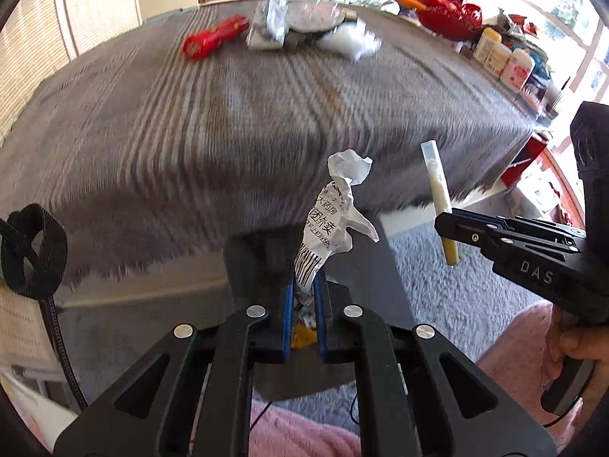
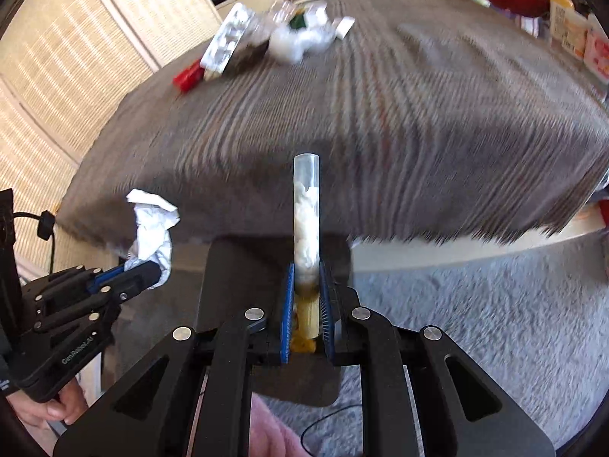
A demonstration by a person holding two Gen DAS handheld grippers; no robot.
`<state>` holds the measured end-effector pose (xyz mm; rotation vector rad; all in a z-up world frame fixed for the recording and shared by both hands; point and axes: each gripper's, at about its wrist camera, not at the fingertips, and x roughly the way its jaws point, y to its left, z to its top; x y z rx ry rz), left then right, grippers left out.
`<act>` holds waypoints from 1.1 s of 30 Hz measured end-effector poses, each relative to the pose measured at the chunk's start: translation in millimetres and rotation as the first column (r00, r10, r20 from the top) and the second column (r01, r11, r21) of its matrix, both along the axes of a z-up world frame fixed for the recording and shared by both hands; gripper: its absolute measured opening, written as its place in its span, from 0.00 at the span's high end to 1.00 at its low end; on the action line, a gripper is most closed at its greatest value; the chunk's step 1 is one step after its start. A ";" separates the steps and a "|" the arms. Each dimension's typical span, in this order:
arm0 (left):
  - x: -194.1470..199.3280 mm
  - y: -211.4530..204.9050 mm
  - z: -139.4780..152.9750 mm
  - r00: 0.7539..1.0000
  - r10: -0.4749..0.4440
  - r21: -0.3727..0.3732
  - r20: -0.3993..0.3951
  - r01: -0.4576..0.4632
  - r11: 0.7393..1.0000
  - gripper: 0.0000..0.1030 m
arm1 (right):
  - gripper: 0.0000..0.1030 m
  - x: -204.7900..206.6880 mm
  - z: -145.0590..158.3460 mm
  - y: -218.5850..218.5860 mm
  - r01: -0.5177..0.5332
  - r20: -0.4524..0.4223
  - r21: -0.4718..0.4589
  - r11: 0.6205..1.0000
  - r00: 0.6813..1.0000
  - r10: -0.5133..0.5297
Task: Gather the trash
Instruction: 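Lower the paper and cream tube into the bin and open both grippers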
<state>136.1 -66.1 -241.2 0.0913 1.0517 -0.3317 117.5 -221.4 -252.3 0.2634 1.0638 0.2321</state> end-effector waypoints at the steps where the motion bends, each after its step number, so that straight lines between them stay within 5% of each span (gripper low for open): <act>1: -2.6 2.2 -5.9 1.000 0.005 0.003 -0.012 -0.005 1.000 0.92 | 0.86 -0.9 -2.4 0.8 -0.008 -0.003 0.000 1.000 1.000 0.008; 14: -17.2 11.4 -72.6 0.992 0.043 -0.010 -0.118 -0.044 0.999 0.92 | 0.86 -5.9 -41.4 13.7 -0.051 -0.056 0.053 0.997 0.997 0.054; 24: -12.7 8.5 -75.7 0.989 0.042 -0.002 -0.140 -0.043 0.999 0.82 | 0.83 1.4 -47.6 10.9 -0.038 -0.083 0.075 0.996 0.996 0.044; 32: -12.7 24.6 -64.0 0.991 0.062 0.012 -0.118 -0.061 0.998 0.59 | 0.50 0.7 -45.5 4.7 0.002 -0.080 0.072 0.997 0.997 0.004; 33: -12.6 26.1 -61.0 0.992 0.064 0.017 -0.109 -0.063 0.998 0.54 | 0.36 0.3 -45.4 4.1 0.008 -0.079 0.065 0.998 0.997 -0.003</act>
